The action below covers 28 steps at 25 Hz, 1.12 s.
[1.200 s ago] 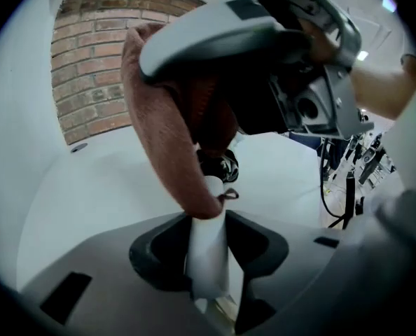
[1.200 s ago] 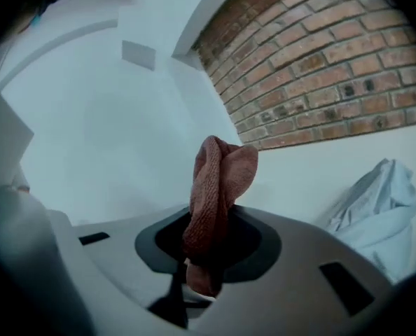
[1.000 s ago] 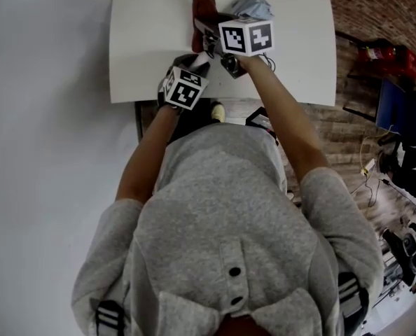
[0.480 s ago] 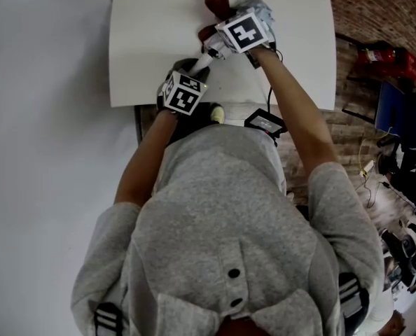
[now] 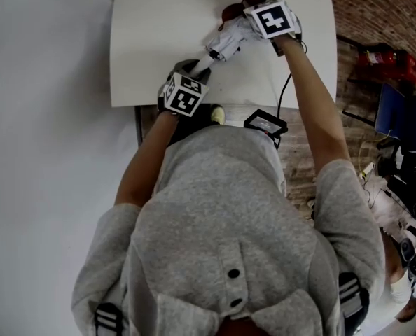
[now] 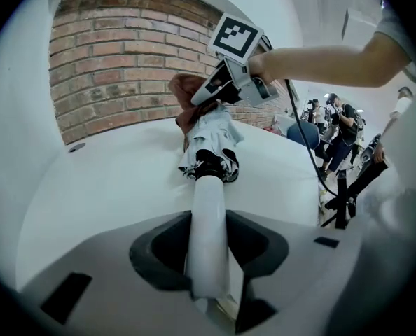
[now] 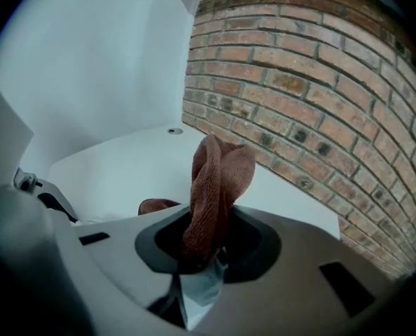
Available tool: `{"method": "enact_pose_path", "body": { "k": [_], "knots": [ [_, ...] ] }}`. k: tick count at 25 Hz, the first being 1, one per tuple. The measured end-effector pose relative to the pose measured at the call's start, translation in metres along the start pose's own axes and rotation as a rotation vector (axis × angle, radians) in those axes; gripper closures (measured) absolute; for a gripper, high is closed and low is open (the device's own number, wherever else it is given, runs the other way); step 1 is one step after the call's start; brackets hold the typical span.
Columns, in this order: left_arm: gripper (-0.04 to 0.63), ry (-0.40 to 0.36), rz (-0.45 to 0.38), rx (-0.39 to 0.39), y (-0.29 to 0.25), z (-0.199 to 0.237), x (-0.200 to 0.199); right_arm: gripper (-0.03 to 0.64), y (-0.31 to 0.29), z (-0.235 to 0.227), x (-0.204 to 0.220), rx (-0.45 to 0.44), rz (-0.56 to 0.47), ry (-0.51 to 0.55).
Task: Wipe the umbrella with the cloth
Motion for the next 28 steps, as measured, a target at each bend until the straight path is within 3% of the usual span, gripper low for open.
{"method": "enact_pose_path", "body": {
  "k": [6, 14, 19, 28],
  "knots": [
    [0.44, -0.006, -0.007, 0.005, -0.001, 0.002, 0.001, 0.517, 0.014, -0.037, 0.006, 0.077, -0.002, -0.01],
    [0.44, -0.004, -0.006, 0.008, -0.001, 0.003, 0.0, 0.517, 0.03, -0.064, 0.045, 0.155, 0.099, -0.017],
    [0.44, -0.01, -0.007, 0.008, 0.002, 0.002, -0.002, 0.517, 0.035, -0.054, 0.071, 0.115, 0.128, -0.018],
    [0.44, -0.001, -0.009, -0.002, 0.0, 0.001, 0.0, 0.517, 0.037, -0.014, 0.096, 0.094, 0.133, 0.099]
  ]
}}
Point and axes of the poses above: the fingertips, and each gripper's own axes: y backward along the fingers, z to its left, x out of its underside, the point moved 10 cm from there along y, backward along the fingers, and after that the axes turned 12 degrees about -x, right-handed, at the moved point
